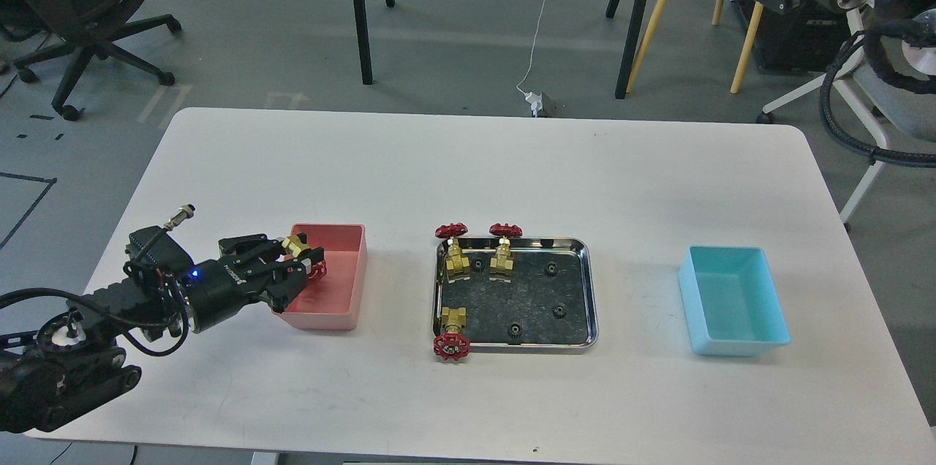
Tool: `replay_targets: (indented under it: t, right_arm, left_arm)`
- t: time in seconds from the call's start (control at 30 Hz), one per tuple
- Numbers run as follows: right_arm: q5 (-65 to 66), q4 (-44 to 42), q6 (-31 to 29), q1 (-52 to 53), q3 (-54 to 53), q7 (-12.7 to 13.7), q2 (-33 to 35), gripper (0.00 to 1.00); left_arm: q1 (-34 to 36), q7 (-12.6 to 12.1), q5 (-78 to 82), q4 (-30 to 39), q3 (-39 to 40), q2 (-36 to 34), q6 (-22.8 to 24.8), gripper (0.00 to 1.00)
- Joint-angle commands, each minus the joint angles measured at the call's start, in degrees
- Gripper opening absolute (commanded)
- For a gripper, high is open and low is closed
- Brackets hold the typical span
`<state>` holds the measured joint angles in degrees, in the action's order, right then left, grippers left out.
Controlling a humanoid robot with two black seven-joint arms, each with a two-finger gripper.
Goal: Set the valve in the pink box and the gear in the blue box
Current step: 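Carry the valve with the left gripper and lower it into the pink box, then open the left gripper and lift it away from the pink box, then move the right gripper over the tray toward a black gear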
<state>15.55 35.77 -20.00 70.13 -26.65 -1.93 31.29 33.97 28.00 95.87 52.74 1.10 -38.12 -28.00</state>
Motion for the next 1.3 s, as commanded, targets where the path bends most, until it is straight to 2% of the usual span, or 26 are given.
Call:
replay_targets:
  t: [0.0, 0.2, 0.33, 0.43, 0.53, 0.6, 0.67, 0.73, 0.8, 0.87, 1.0, 1.17, 1.27]
  right_arm:
    - [0.0, 0.1, -0.1, -0.2, 0.1, 0.0, 0.1, 0.99]
    - [0.3, 0.7, -0.4, -0.6, 0.1, 0.1, 0.2, 0.99]
    - [0.4, 0.7, -2.7, -0.3, 2.4, 0.1, 0.4, 0.99]
    - [1.1, 0.8, -4.7, 0.1, 5.0, 0.0, 0.3, 0.99]
    - [6.7, 1.6, -8.0, 0.8, 7.0, 0.0, -0.1, 0.99]
    - [13.2, 3.4, -8.0, 1.1, 8.2, -0.1, -1.0, 0.99]
    - [20.6, 6.7, -8.0, 1.2, 9.2, -0.2, -1.5, 0.99]
    - [28.3, 11.1, -8.0, 1.7, 10.9, -0.8, -2.0, 0.99]
    - [33.1, 14.2, -8.0, 2.5, 13.7, -1.6, -3.4, 0.99]
    - [36.9, 17.6, -8.0, 4.0, 18.4, -2.5, -4.8, 0.99]
    - [41.2, 25.4, -8.0, 7.3, 29.1, -4.2, -5.4, 0.99]
    - [46.5, 32.3, -8.0, 10.4, 41.1, -6.5, -8.3, 0.99]
    - [51.1, 33.0, -8.0, 10.5, 47.4, -8.3, -9.3, 0.99]
  left_arm:
    - [0.0, 0.0, -0.6, 0.1, 0.1, 1.1, 0.0, 0.85]
    - [0.7, 0.0, -7.7, 1.0, 1.4, 2.4, 0.0, 0.94]
    - [3.1, 0.0, -16.3, 3.2, 7.5, 2.1, 0.0, 0.95]
    - [6.7, 0.0, -23.4, 3.8, 15.2, 1.9, 0.0, 0.95]
    - [10.0, 0.0, -31.9, 3.7, 25.3, 1.7, 14.1, 0.95]
    - [12.9, -0.9, -39.6, 3.1, 32.0, 0.6, 26.8, 0.95]
    - [15.8, -5.6, -47.6, 1.9, 37.6, -0.2, 36.8, 0.95]
    - [18.6, -10.2, -56.3, -2.2, 42.0, -0.4, 42.7, 0.96]
    - [22.3, -13.1, -62.7, -6.5, 42.8, -0.4, 44.8, 0.97]
    - [26.4, -14.2, -66.0, -10.6, 42.5, -0.6, 45.7, 0.97]
    - [29.7, -13.8, -66.4, -16.5, 42.6, -0.4, 46.8, 0.98]
    - [30.7, -13.5, -66.6, -17.1, 42.7, -0.3, 46.3, 0.98]
    - [30.7, -13.0, -66.6, -17.1, 42.8, -0.4, 45.1, 0.98]
